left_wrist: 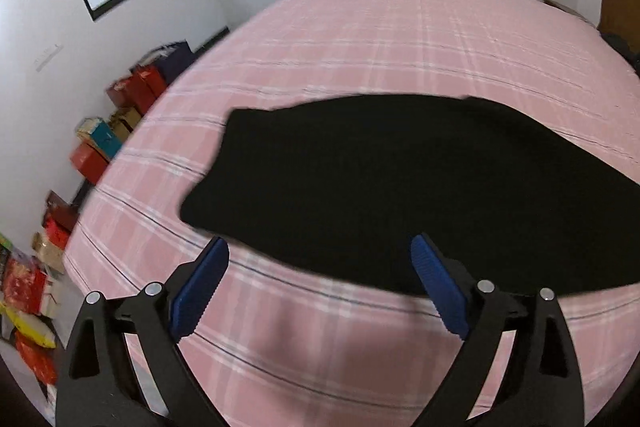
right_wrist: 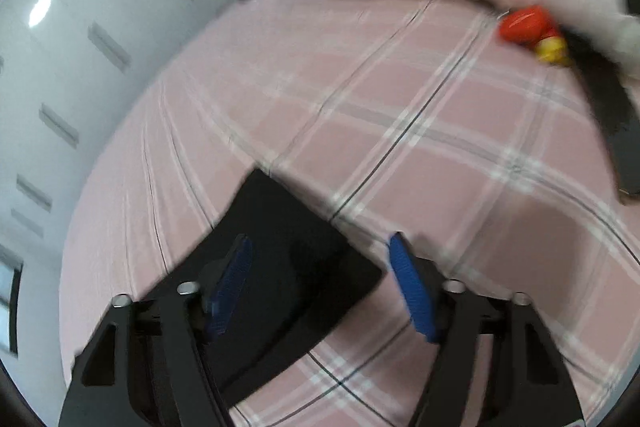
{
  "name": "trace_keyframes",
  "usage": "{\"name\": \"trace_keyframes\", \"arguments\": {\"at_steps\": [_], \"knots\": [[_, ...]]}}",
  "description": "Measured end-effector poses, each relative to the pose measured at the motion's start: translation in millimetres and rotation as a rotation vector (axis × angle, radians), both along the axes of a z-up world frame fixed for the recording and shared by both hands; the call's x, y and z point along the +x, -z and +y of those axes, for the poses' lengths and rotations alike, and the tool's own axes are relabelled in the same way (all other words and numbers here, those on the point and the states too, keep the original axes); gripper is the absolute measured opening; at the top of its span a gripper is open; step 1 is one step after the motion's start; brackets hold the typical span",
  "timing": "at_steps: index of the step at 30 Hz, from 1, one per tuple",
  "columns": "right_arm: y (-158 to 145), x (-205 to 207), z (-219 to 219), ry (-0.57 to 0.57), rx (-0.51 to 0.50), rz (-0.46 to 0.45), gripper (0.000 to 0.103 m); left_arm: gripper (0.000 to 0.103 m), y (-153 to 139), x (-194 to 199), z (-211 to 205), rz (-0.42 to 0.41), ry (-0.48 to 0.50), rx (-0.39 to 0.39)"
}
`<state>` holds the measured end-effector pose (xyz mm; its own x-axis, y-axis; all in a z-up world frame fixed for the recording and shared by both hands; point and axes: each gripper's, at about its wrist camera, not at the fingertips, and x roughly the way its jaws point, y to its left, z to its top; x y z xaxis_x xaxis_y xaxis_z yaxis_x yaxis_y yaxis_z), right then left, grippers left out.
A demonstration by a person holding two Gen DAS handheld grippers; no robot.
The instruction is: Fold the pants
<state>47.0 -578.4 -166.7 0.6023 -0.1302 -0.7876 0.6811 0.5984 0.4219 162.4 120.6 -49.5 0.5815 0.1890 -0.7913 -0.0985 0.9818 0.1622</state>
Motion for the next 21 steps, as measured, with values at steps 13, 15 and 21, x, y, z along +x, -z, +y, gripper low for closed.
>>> {"name": "trace_keyframes", "arguments": {"at_steps": [13,15,21], "knots": [[3.0,-47.9,8.6,0.034,-0.005,0.020,0.069,0.091,11.1,-16.1,-35.0,0.076,0.023,-0.091],[4.7,-51.6,8.7,0.045,0.027,-0.001,0.070,0.091,12.4,-21.4,-39.0,0.071,0.036,-0.079],[18.8,-41.1,9.0,0.089,0.064,-0.023,0.070,0.091,20.7,-33.2,-41.3,0.096,0.046,-0.085]]}}
